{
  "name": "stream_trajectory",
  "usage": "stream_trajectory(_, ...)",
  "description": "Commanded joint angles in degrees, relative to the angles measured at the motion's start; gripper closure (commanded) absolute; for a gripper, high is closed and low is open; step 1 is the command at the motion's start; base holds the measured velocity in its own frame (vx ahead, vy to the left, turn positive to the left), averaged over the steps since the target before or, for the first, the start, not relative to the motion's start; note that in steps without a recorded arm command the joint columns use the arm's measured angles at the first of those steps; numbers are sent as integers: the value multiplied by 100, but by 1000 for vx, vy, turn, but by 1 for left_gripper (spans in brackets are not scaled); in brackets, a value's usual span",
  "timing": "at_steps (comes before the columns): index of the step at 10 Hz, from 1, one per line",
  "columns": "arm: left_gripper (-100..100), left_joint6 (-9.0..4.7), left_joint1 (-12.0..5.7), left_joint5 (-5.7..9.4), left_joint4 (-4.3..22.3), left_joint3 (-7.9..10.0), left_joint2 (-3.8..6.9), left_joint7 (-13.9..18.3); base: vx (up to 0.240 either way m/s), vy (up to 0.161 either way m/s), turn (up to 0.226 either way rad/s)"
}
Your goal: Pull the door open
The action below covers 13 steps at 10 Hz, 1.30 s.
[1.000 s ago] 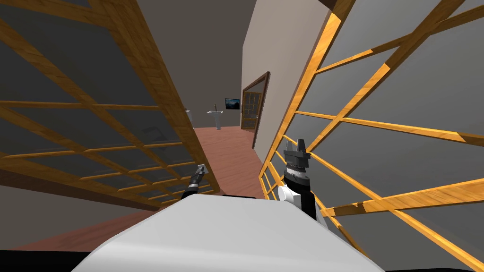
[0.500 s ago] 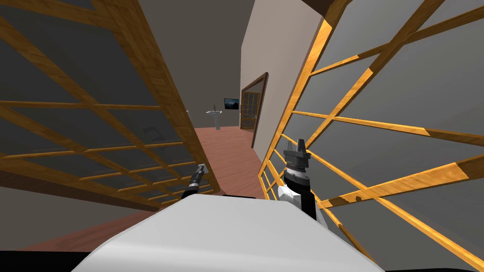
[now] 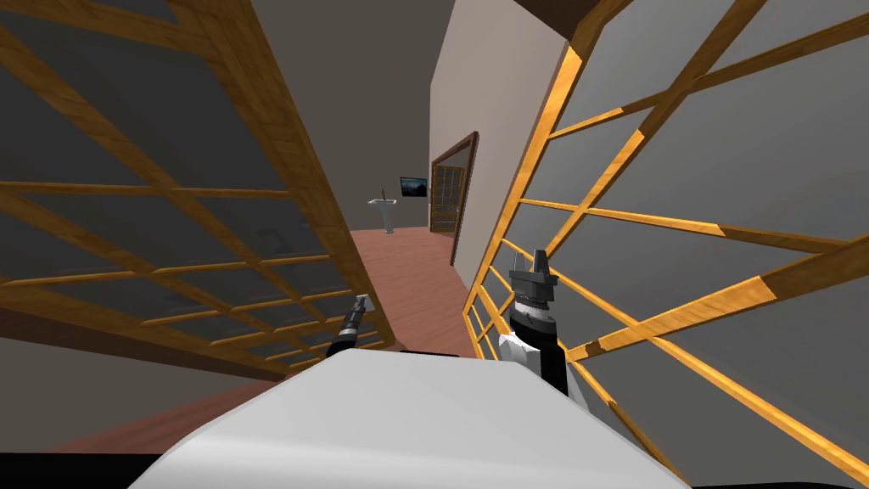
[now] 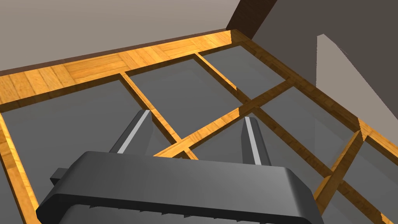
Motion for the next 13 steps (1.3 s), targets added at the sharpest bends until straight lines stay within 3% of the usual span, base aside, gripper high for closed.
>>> stream_trajectory(1,100,-2,-23,37,41,-61,-25,228,-46,13,-29)
stream_trajectory(3,100,-3,-38,116,58,-100,-11,460,-35,6,-29)
stream_trajectory(5,100,-5,-71,291,96,-185,21,827,-48,12,-50)
stream_trajectory(8,100,-6,-87,378,115,-228,37,1170,-40,10,-38)
stream_trajectory(10,100,-8,-121,554,154,-313,70,1539,-41,12,-56)
stream_trajectory(13,100,-9,-138,647,174,-359,87,1881,-45,8,-31)
